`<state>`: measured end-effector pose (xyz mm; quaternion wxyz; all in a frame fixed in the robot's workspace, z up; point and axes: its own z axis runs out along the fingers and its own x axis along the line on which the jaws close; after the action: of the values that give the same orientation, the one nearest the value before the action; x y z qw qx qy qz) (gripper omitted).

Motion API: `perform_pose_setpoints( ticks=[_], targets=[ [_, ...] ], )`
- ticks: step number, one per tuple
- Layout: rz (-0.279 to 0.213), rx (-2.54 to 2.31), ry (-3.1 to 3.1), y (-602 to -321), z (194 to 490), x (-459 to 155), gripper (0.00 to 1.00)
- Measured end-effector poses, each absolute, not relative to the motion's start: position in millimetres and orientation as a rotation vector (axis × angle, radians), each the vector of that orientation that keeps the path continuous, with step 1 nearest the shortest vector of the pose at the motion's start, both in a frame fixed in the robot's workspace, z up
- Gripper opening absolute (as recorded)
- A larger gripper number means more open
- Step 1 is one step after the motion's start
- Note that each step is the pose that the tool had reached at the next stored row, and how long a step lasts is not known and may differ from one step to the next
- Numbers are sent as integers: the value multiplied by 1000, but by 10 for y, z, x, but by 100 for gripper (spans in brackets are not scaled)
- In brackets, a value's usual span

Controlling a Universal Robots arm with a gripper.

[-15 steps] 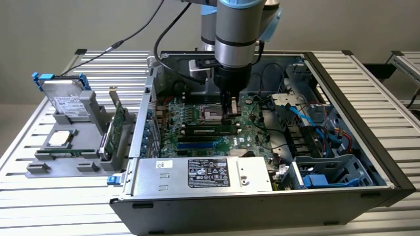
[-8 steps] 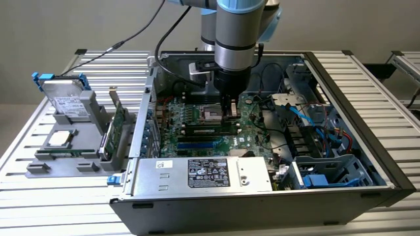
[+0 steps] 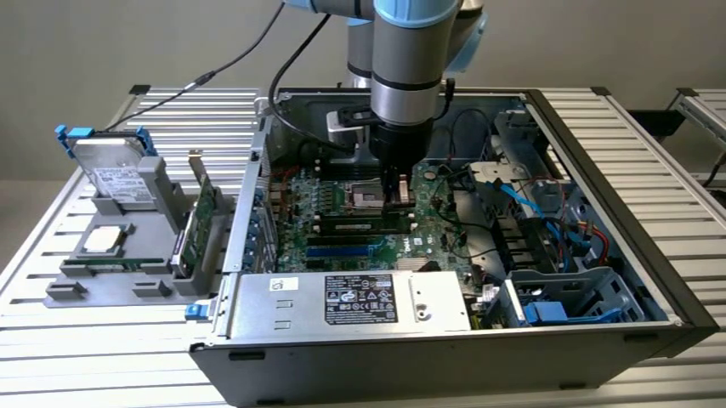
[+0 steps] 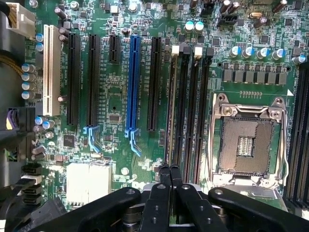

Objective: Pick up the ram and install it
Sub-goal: 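Press down the ram until it locks into place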

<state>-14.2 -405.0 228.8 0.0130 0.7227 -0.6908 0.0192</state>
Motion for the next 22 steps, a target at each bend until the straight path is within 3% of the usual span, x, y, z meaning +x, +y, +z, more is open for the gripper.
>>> perform_pose_setpoints(
  ticks=[22],
  targets=[
    [60, 2252, -2153, -4049, 2314, -291, 10]
  ],
)
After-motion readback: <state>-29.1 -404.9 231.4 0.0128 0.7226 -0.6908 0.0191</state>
